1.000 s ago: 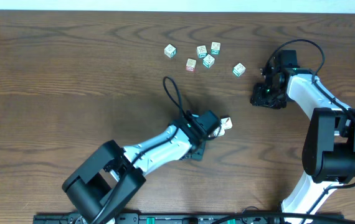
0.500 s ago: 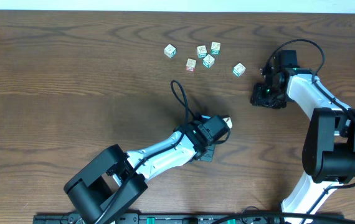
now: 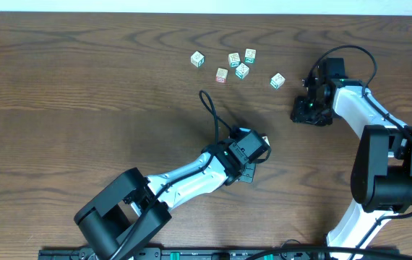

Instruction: Lift 5 blocks

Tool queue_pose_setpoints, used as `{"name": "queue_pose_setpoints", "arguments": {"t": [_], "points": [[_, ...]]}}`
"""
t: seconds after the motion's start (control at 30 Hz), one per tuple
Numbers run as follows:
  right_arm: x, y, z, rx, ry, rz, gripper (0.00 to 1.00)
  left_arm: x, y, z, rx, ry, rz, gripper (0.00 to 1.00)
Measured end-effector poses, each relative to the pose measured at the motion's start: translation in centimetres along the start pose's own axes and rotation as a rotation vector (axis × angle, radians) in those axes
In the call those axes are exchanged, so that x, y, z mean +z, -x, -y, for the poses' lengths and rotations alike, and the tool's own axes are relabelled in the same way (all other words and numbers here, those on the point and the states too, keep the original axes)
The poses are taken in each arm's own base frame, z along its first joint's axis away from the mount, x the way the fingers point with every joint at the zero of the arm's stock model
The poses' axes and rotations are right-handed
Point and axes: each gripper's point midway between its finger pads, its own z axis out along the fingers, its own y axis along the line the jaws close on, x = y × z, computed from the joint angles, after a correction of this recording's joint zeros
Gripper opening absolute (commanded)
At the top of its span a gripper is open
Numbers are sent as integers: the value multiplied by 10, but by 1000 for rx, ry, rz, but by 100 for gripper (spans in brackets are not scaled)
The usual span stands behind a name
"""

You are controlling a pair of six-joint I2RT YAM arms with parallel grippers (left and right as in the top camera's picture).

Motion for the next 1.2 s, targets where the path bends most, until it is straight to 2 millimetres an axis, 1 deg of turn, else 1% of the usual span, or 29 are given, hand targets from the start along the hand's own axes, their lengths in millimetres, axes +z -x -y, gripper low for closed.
{"name": "queue_pose_setpoints", "arguments": {"t": [0.4, 0.73, 1.2], "points": [[0, 0, 0, 0, 0, 0, 43, 0, 3, 0, -9, 1, 12, 11], [0, 0, 0, 0, 0, 0, 43, 0, 12, 5, -11, -14, 53, 12], [0, 1, 0, -1, 0, 2, 43, -1, 15, 1, -12, 7, 70, 12]]}}
